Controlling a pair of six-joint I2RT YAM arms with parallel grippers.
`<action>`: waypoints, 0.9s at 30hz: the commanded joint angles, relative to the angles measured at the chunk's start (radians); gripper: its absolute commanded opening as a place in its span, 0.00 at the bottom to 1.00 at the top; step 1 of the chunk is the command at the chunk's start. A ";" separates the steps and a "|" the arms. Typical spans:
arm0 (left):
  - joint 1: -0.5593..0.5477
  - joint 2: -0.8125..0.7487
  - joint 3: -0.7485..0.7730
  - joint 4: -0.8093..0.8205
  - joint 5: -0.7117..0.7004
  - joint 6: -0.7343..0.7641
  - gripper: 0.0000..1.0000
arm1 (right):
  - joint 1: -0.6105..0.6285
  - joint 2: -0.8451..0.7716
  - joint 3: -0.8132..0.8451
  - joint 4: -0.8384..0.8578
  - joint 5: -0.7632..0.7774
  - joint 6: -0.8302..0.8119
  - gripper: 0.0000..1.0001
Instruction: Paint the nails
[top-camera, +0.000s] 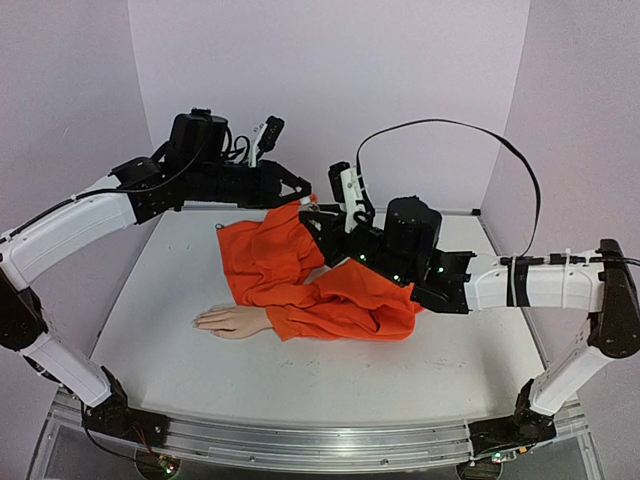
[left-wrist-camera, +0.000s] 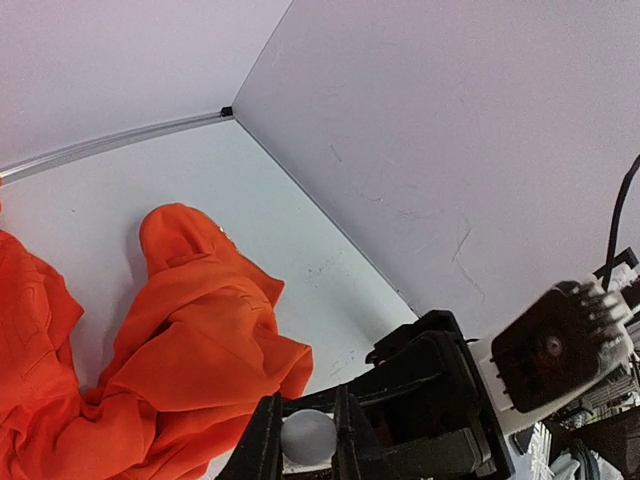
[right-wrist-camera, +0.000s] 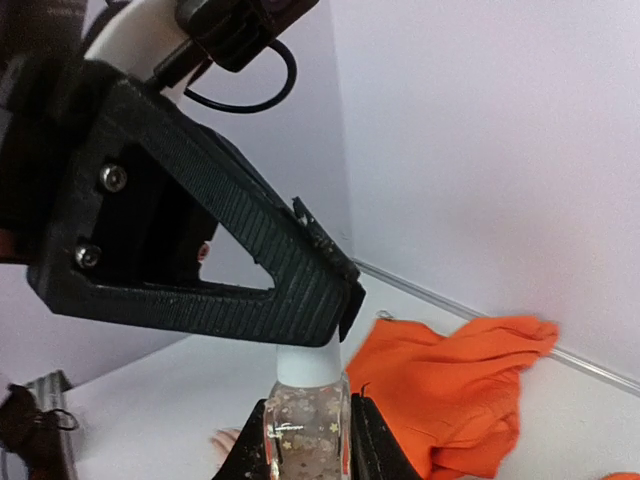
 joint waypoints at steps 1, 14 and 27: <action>-0.005 0.024 0.068 -0.046 -0.031 -0.033 0.00 | 0.017 -0.018 0.059 0.125 0.272 -0.184 0.00; 0.022 -0.087 -0.014 0.041 0.090 0.036 0.80 | -0.239 -0.008 0.089 0.033 -0.917 0.148 0.00; 0.019 -0.037 0.010 0.123 0.343 0.052 0.57 | -0.274 0.059 0.104 0.256 -1.086 0.438 0.00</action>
